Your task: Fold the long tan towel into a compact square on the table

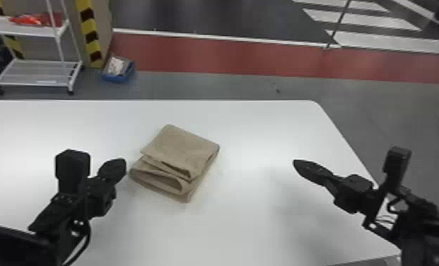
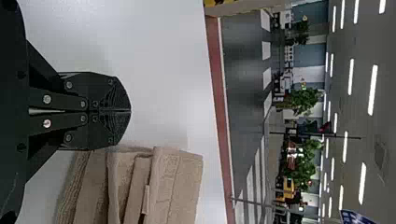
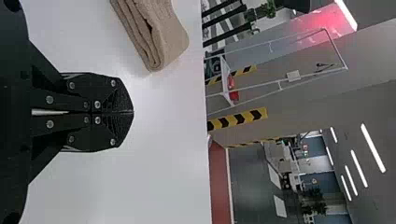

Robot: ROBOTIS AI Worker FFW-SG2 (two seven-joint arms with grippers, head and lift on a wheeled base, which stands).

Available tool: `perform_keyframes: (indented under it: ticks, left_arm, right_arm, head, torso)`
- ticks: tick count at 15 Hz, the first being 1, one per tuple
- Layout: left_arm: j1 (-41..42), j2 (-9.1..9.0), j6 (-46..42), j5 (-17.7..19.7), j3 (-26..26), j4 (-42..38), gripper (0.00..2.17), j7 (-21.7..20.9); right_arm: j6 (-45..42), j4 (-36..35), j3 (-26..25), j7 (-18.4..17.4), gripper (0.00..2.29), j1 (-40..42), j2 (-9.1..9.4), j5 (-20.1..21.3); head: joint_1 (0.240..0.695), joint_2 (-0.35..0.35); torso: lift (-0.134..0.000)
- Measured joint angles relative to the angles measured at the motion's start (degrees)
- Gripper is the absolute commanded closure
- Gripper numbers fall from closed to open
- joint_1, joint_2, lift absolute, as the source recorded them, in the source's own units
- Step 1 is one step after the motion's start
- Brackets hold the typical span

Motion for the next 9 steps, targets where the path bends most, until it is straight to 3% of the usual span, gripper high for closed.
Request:
perform_keyframes:
  ticks: [9]
  left_arm:
    - [3.6,0.55,1.8,3.4,0.0,-4.2,2.14,-1.4]
  right_arm:
    - [-0.5,1.6,0.9,0.0,2.22,-1.8,0.13,-0.3]
  head:
    - [0.695,-0.183]
  torso:
    - [-0.125]
